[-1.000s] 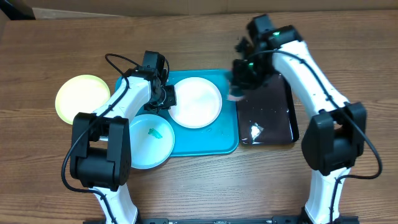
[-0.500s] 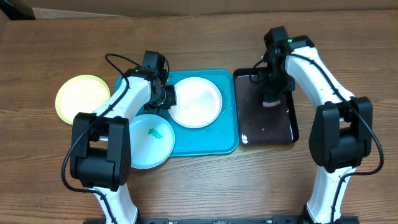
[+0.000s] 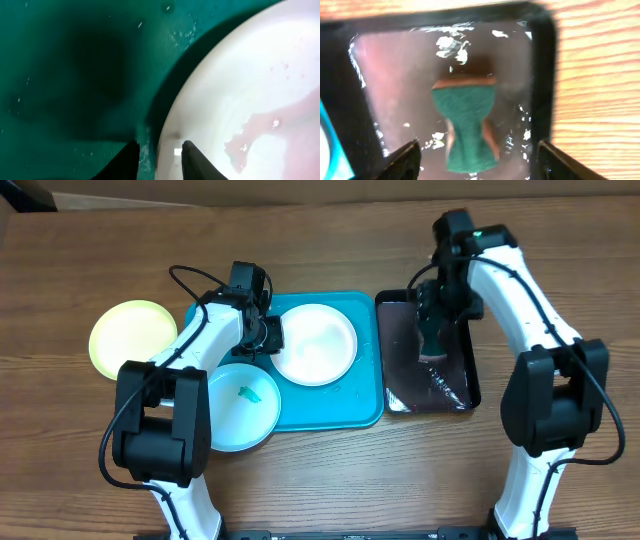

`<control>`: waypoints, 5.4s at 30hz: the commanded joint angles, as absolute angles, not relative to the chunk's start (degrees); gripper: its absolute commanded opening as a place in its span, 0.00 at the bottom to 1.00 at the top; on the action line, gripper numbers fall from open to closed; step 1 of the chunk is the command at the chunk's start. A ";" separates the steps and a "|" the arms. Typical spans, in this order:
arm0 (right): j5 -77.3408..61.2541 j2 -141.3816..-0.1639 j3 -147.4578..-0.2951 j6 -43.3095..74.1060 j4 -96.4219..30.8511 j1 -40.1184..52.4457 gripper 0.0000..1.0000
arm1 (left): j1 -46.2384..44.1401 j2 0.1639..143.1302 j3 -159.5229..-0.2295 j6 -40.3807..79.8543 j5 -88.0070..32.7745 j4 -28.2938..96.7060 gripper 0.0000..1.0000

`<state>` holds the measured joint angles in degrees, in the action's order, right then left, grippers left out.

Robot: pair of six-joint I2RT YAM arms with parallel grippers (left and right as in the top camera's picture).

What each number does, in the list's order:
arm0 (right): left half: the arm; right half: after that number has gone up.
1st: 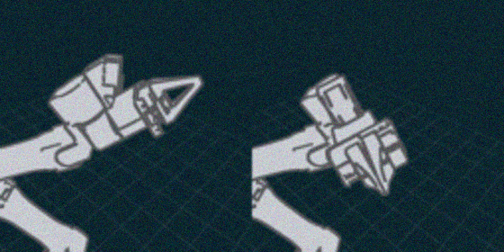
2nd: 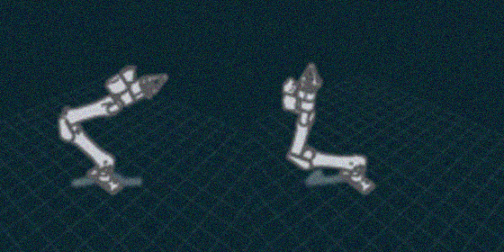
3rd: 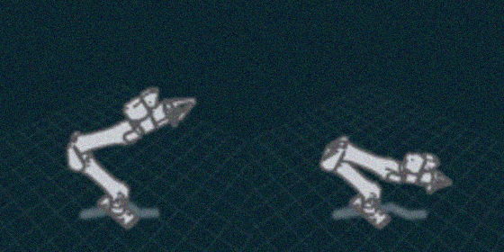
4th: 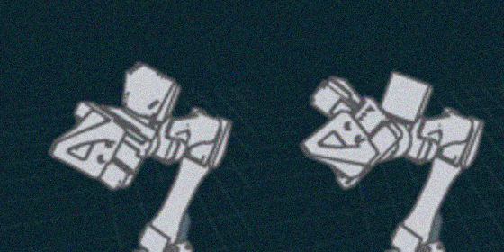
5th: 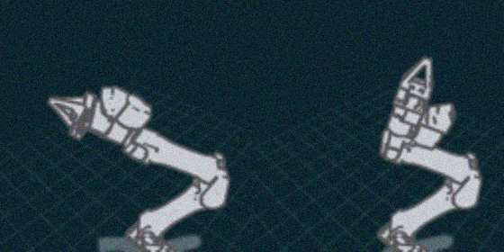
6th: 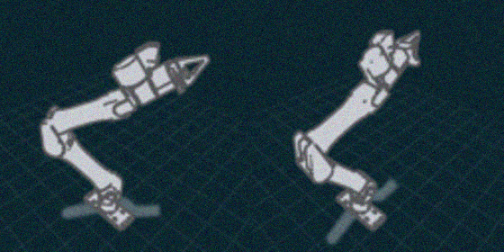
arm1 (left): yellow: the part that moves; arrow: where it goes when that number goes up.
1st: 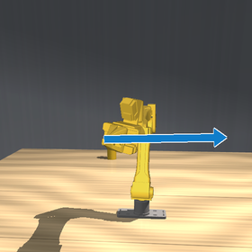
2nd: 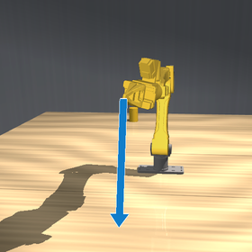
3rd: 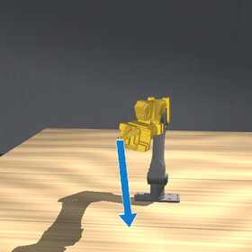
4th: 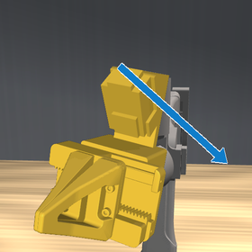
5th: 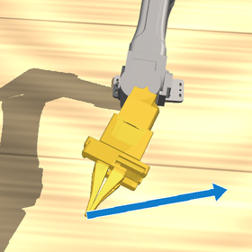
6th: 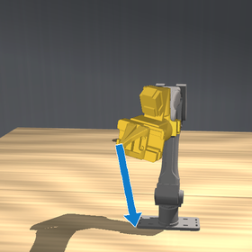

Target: Clean dirty plates on tray and stack at the side

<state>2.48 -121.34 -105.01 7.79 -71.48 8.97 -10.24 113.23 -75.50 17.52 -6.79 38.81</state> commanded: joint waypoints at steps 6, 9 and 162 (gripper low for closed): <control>2.48 -119.96 -106.15 9.19 -72.10 0.30 0.84 | -12.19 112.20 -72.31 18.06 -4.60 35.07 0.33; 2.46 -119.96 -106.15 9.21 -71.85 -2.76 1.00 | -12.19 112.20 -72.31 18.04 -3.79 35.07 0.29; 2.48 -119.96 -106.15 9.17 -71.83 -6.46 1.00 | 40.40 103.50 -75.07 22.96 -13.32 40.56 0.04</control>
